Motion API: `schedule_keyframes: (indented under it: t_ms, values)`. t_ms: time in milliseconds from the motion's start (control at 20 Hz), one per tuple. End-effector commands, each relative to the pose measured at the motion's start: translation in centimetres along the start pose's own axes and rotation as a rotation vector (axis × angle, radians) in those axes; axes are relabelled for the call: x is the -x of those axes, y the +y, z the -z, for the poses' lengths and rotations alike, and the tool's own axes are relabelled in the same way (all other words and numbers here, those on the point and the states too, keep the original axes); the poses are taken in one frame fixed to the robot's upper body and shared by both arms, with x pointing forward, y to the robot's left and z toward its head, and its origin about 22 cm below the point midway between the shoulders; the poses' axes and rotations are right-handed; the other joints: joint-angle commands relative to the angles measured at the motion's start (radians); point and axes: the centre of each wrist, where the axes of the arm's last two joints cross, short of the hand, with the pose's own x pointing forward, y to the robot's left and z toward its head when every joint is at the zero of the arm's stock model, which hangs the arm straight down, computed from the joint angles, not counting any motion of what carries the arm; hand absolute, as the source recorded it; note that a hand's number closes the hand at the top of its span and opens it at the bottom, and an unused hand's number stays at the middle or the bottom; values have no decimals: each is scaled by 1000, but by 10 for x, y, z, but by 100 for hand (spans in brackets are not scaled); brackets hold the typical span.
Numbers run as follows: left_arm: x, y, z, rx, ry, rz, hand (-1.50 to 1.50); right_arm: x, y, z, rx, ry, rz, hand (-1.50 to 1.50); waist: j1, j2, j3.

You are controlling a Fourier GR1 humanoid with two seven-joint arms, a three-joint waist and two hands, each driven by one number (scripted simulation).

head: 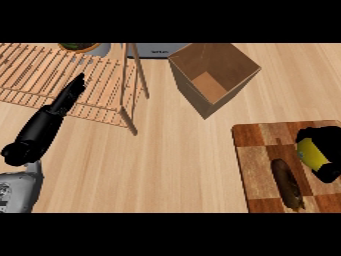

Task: Pick the lemon from the cutting board and place it in the cardboard box

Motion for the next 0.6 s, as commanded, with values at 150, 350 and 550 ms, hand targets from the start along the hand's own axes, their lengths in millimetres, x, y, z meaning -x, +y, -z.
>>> schedule_keyframes:
  t_ms: [150, 350, 550]
  values:
    - [-7, -15, 10, 37, 4, -23, 0, -131, -25, 49, 104, -144, 32, 150, 40, 8, 0]
    - [-17, -27, 21, 107, -70, -28, 0, -236, -46, 59, 106, -270, 149, 150, 166, 35, 2]
    - [-17, -38, 27, 157, -78, -25, 0, -270, -94, 66, 221, -242, 166, 150, 189, 38, 3]
